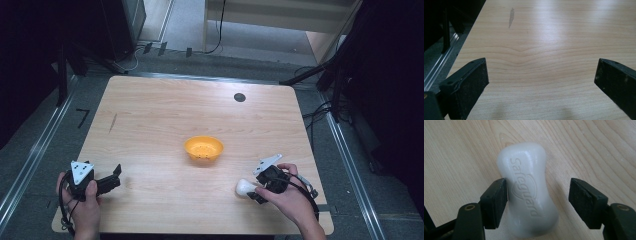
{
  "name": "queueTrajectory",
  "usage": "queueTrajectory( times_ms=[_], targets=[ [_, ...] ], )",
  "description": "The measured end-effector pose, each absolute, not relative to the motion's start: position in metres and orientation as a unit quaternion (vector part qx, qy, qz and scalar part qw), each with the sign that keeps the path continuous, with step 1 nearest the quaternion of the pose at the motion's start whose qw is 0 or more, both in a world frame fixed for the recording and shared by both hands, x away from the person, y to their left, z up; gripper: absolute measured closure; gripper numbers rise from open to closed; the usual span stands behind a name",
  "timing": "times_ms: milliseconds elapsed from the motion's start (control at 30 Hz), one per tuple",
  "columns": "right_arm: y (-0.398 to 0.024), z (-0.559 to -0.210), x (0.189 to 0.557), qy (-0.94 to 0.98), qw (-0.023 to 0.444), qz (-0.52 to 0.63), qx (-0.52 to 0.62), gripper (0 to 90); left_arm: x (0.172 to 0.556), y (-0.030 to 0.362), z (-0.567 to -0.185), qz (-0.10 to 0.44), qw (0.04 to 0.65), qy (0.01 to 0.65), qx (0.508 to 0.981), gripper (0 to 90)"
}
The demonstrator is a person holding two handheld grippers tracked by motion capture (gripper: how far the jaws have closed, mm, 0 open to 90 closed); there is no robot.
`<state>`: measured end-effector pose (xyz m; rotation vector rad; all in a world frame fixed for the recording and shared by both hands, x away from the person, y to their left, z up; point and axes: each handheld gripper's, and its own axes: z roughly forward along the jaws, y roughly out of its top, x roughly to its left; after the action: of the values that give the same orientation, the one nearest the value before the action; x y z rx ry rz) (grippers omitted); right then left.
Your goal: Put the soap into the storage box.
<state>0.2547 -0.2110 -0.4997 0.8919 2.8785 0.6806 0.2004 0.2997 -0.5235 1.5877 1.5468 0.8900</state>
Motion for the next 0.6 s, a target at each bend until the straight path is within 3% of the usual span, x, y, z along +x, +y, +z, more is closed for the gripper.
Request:
queueTrajectory(
  times_ms=[600],
  targets=[
    [-0.199, -0.508, 0.253, 0.947, 0.014, 0.185, 0.263, 43.8, 0.201, 0.300, -0.524, 0.344, 0.368, 0.601, 0.620, 0.0]
  ],
)
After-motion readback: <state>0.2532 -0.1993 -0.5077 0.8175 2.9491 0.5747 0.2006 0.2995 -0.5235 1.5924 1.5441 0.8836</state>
